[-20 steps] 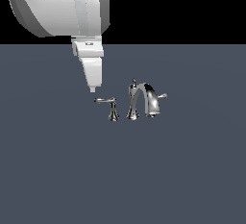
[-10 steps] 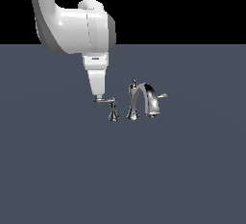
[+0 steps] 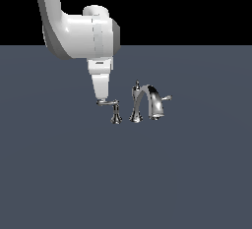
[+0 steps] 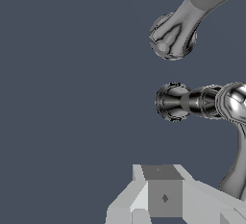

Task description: Turn on the faucet by rotating a designated handle.

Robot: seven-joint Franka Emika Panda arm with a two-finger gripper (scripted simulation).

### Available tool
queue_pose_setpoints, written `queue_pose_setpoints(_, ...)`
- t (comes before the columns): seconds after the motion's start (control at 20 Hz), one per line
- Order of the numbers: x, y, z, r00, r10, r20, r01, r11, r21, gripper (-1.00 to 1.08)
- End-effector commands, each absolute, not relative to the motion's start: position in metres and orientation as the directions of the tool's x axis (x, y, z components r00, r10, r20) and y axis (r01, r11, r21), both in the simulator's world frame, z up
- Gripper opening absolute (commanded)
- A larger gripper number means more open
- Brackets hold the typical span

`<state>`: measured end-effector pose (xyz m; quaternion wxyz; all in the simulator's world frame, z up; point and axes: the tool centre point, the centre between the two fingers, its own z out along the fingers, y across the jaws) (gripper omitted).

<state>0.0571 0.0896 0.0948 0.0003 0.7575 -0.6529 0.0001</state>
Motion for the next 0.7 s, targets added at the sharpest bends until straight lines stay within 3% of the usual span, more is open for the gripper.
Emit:
queue_pose_setpoints(0.0, 0.057, 0.089, 0.095, 0.147, -0.989, 0.001, -0.989, -0.147, 0.0, -1.0)
queue_pose_setpoints(0.65, 0.017, 0.099, 0.095, 0.147, -0.989, 0.0, -0.989, -0.147, 0.0, -1.0)
